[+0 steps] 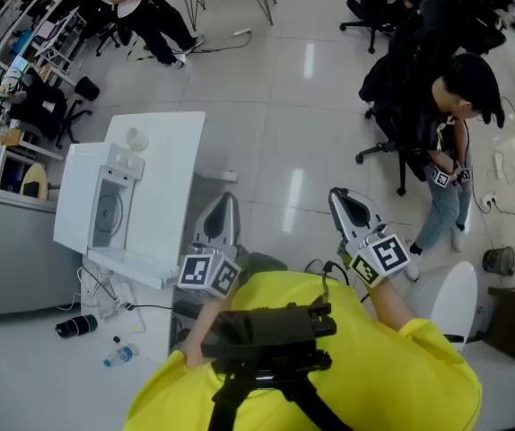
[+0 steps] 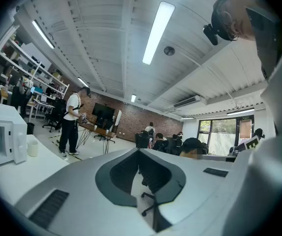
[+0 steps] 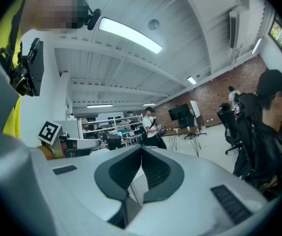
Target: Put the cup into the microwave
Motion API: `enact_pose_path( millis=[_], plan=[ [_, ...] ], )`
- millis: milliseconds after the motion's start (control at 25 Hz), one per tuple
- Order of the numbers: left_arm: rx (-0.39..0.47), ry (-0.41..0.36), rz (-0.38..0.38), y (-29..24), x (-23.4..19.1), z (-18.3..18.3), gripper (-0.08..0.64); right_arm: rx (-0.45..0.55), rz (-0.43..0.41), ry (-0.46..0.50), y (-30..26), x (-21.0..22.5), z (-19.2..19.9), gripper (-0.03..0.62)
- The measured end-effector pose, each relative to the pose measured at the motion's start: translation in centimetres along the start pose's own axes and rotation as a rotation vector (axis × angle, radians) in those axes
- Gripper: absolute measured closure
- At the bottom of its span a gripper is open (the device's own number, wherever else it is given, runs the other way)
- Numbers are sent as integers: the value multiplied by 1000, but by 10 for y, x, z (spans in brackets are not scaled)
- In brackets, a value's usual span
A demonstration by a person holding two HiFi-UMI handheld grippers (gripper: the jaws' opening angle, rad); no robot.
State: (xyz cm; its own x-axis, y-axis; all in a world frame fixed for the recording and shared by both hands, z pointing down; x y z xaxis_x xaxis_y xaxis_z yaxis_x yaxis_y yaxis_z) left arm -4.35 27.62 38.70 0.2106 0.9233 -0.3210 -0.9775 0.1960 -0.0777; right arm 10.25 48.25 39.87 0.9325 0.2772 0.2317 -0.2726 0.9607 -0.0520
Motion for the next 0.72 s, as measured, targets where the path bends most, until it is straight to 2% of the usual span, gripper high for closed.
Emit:
enact_pose_path(
  millis=[240,400,480,680,720],
  plan=[
    [-7,28,-90,-22,-60,1,555,-29,-107,-11,-82,2,10,584],
    [48,48,-159,-41,-110,-10,555,-53,-212,18,-155,-11,5,584],
    [80,41,-191,-49,-135,-26,555,-65,-266,38,-195,-19,0,543],
    [132,42,-296,-59,-200,-56,555,-94,-400,87,-293,-39,-11,539],
    [139,31,-319,-57,-212,-61,555,-101,-428,94,-312,-44,-13,486]
  ],
)
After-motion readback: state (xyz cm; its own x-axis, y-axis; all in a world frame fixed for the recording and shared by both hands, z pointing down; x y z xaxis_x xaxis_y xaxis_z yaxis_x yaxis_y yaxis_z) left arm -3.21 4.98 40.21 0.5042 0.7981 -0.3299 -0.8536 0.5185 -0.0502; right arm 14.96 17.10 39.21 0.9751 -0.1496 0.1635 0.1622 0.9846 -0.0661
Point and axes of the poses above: the fingertips, and each gripper's own axes: y backward along the fingers, x to its right, z out of its underside, the point moved 5 cm from there along y, backward along the fingers, and after that the axes turned 2 degrees about y, right-handed, at the moved point
